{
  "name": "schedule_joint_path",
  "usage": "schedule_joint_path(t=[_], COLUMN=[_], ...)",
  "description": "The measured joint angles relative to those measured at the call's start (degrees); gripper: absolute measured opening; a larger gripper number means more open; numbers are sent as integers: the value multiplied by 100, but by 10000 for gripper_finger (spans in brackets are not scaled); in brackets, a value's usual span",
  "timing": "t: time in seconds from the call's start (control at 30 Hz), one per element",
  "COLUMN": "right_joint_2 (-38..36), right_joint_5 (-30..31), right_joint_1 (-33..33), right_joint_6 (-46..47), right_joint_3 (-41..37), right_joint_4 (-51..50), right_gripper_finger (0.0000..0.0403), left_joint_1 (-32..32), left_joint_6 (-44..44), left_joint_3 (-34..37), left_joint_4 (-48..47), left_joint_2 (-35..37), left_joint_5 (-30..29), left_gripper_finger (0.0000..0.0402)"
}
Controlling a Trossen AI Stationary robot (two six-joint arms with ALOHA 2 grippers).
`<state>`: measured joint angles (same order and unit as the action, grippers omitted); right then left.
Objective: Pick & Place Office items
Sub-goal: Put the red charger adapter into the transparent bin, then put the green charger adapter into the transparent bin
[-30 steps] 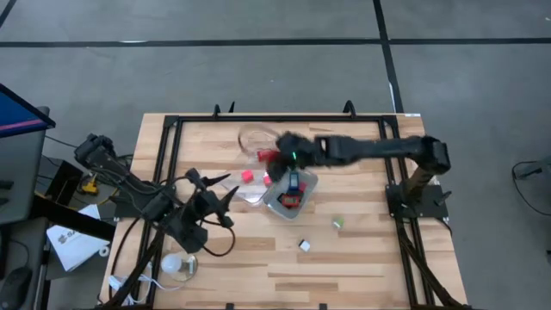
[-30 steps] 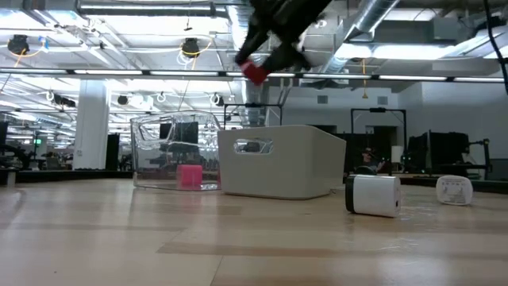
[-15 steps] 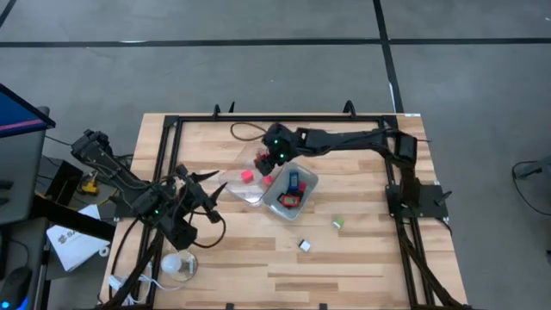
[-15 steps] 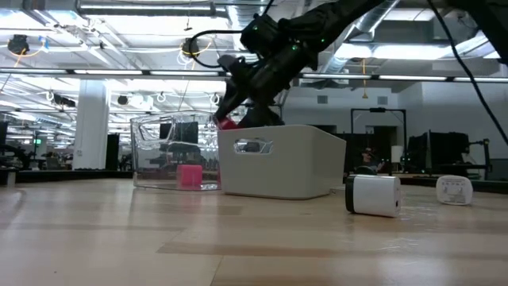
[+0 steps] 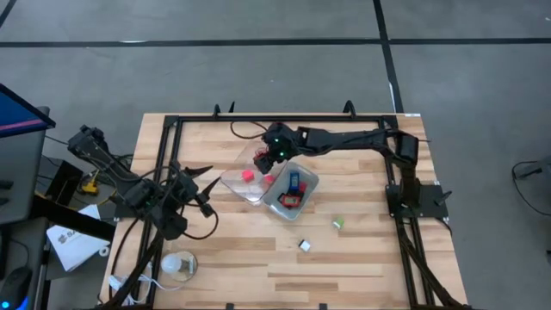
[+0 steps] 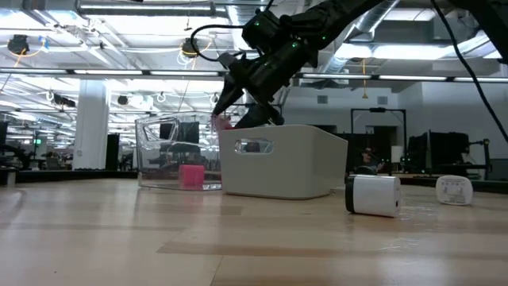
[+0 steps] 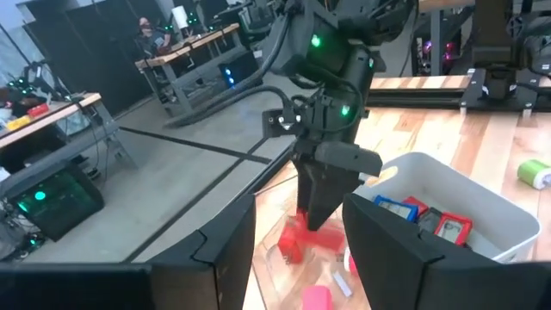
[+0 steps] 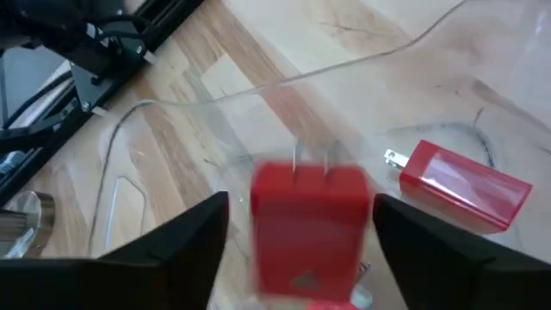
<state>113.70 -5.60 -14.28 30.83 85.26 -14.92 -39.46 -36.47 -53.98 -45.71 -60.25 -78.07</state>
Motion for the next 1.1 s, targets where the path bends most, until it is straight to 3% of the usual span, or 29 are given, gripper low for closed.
schedule_joint_path(t=[0.13,0.4,0.63,0.77,0.9,1.1], right_joint_2=[-33,-500,-1655,-2181,-2445,-2432], right_joint_5=[41,144,1805,2344,2681,2777], right_joint_1=[32,157,1049,1974,3121,4640], right_joint_6=[-49,-227,-253,691,2371,4741], right_joint_3=[-1,-3,-18,-330,-880,-1722], right_joint_4=[16,-322,-2586,-3412,-4083,-4214], right_gripper_finger=[299,280,275,275,275,275], left_joint_1=[0,-4,-7,-7,-7,-7], left_joint_6=[5,13,18,18,18,196], left_joint_3=[77,129,129,129,129,129], left_joint_4=[52,102,79,118,228,539], left_joint_2=[120,194,193,193,193,193], left_joint_5=[4,51,191,195,216,278], left_gripper_finger=[171,170,170,170,170,170])
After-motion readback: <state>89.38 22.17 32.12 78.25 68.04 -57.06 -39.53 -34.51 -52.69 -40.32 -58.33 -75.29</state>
